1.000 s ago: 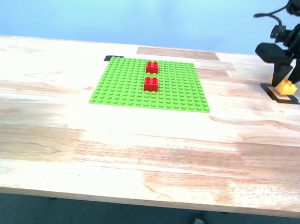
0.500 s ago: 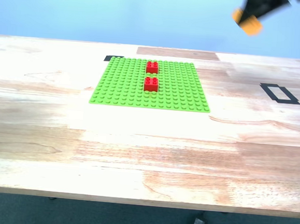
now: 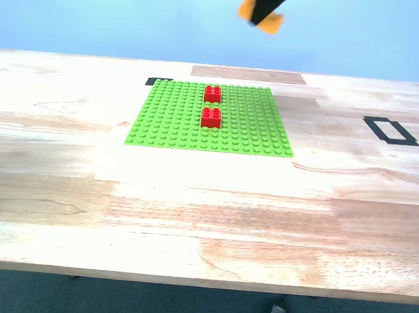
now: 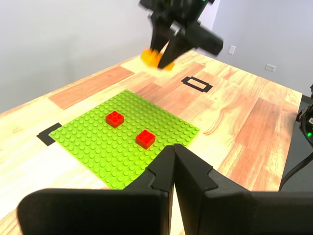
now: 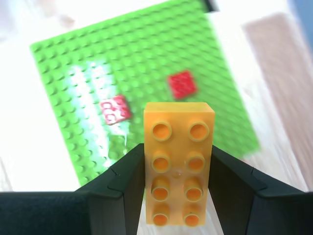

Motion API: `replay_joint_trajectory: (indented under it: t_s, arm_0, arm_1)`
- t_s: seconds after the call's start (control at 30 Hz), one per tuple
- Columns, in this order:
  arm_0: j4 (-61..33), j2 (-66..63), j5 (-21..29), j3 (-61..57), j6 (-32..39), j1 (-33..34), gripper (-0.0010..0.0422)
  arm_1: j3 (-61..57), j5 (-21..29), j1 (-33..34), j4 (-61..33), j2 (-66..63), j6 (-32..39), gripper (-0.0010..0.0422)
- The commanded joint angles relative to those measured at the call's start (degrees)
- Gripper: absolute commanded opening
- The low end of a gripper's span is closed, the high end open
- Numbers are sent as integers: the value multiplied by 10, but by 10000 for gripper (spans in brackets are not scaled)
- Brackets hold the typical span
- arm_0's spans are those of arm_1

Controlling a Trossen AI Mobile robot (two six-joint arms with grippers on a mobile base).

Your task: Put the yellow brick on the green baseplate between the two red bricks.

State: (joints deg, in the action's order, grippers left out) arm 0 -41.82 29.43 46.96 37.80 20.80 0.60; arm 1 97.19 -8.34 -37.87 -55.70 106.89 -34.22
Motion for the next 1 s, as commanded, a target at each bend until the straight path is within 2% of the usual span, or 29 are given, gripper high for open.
replay_joint_trajectory:
  t_s: [0.03,0.13,0.27,0.57,1.0]
  arm_0:
    - [-6,0,0,0,0,0,0]
    - [-10,0,0,0,0,0,0]
    - [-11,0,0,0,0,0,0]
    - [-10,0,0,0,0,0,0]
    - [-11,0,0,0,0,1,0]
  arm_1:
    - [26,16,-26,1,43,-11,19]
    - [49,19,-45,-10,82,-44,19]
    - [70,83,-58,-12,131,-81,19]
    - [107,88,-59,-7,208,-126,19]
    - [111,83,-59,5,247,-135,19]
